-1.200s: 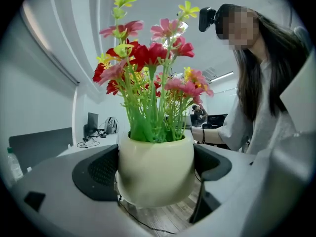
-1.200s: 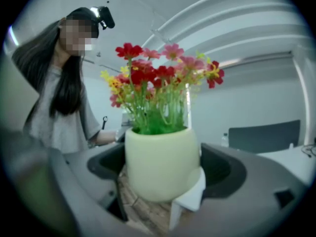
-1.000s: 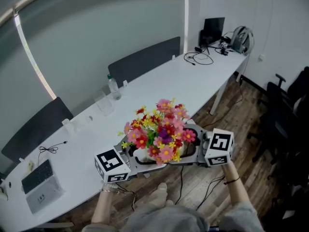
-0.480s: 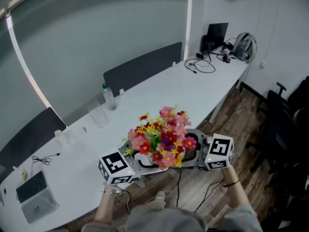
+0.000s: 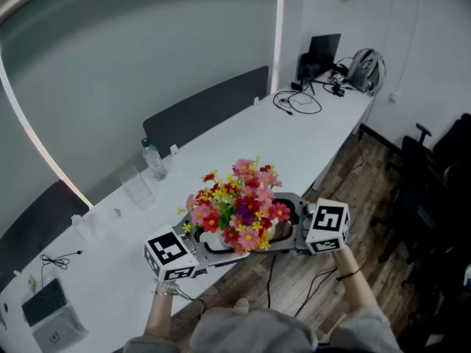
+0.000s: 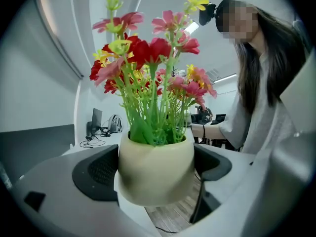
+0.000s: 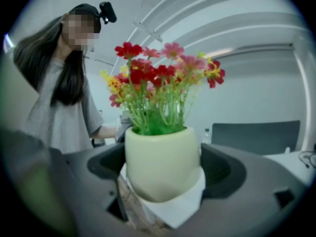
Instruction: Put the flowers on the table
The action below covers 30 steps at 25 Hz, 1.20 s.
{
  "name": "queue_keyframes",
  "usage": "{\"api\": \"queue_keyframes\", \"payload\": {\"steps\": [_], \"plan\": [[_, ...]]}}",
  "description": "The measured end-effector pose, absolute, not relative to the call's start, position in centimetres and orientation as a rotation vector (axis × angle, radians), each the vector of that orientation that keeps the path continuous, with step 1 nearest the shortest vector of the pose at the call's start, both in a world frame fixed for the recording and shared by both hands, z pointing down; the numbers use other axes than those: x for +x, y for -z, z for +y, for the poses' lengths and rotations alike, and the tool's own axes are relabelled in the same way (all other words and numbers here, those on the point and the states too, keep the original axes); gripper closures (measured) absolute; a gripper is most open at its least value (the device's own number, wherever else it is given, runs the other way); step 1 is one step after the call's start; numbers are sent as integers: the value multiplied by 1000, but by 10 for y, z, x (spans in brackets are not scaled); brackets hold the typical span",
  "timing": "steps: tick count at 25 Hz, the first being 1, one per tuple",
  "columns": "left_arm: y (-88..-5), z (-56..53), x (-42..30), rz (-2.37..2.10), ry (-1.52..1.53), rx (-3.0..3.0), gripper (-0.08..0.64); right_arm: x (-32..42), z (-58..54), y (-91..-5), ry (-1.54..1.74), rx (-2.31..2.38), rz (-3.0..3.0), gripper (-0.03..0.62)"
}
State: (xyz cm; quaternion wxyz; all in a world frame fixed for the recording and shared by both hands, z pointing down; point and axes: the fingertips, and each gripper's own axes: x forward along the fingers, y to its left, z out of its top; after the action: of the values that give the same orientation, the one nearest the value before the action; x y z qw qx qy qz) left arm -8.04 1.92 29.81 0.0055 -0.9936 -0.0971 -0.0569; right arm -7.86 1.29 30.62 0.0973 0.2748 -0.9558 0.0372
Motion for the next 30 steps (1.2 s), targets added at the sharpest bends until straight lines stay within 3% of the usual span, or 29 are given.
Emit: {"api": "queue_keyframes", "payload": {"steps": [30], "plan": [[-306,-51,-33,-9,113,-3147,97,-31,-57,-315,-98,555,-2889,132]]}}
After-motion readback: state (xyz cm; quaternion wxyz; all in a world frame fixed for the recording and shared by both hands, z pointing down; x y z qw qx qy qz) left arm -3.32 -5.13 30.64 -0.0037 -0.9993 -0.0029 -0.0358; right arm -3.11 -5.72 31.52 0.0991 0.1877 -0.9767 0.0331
